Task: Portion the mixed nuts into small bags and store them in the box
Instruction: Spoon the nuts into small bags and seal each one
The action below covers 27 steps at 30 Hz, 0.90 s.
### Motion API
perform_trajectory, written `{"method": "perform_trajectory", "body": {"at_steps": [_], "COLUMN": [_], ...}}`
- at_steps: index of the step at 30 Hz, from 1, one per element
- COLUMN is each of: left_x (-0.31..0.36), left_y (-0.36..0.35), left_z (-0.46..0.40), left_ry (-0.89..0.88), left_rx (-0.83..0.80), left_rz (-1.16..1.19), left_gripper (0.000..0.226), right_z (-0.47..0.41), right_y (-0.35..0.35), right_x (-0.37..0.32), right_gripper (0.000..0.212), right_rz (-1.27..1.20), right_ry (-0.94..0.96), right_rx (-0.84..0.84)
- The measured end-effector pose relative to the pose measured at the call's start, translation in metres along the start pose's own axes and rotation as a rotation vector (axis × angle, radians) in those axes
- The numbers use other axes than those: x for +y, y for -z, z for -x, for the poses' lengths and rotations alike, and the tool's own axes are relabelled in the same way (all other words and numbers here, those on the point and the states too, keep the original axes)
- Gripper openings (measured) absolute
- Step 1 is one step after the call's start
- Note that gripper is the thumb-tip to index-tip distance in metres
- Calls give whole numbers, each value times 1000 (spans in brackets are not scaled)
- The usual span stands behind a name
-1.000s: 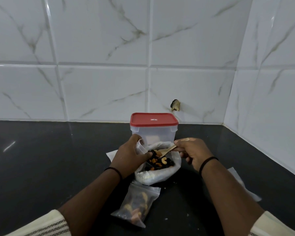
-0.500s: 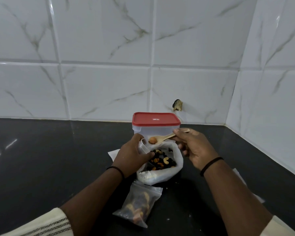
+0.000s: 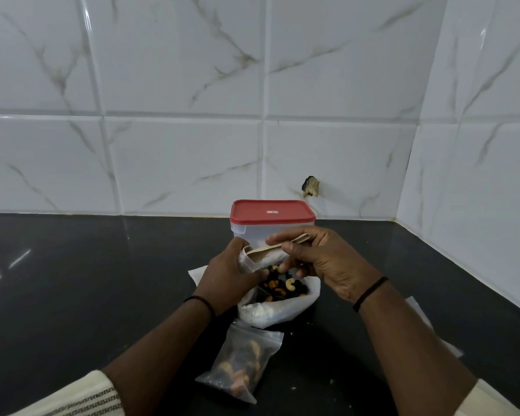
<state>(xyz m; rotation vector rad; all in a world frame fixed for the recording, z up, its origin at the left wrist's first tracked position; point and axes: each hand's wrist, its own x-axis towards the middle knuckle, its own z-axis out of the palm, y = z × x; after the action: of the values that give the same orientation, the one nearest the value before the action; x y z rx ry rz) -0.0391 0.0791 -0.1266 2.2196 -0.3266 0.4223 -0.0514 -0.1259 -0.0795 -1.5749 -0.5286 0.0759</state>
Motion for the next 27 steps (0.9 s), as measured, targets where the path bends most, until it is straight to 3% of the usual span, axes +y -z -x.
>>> {"method": "perform_trajectory", "body": {"at_steps": [2, 6, 9, 13, 15, 23, 27], "left_x": [0, 2, 1, 2, 2, 2, 2], "left_y": [1, 0, 0, 0, 0, 0, 0], "left_z": [0, 0, 0, 0, 0, 1, 1], "left_ry": [9, 16, 12, 4, 2, 0, 3], "left_rx": [3, -1, 4, 9, 3, 3, 0], "left_rz": [9, -15, -27, -42, -44, -55, -54], "left_gripper": [45, 41, 40, 41, 40, 41, 42], "right_z": [-1, -3, -5, -6, -6, -8, -9], "right_y": [0, 10, 14, 14, 13, 11, 13], "right_x": [0, 3, 14, 25, 26, 27, 27], "right_gripper": [21, 16, 11, 10, 10, 18, 18], "right_rz": [-67, -92, 183, 698, 834, 538, 477], "right_ry": [-7, -27, -25, -38, -41, -177, -254], "right_rx": [83, 408, 546, 534, 528, 615, 561]}}
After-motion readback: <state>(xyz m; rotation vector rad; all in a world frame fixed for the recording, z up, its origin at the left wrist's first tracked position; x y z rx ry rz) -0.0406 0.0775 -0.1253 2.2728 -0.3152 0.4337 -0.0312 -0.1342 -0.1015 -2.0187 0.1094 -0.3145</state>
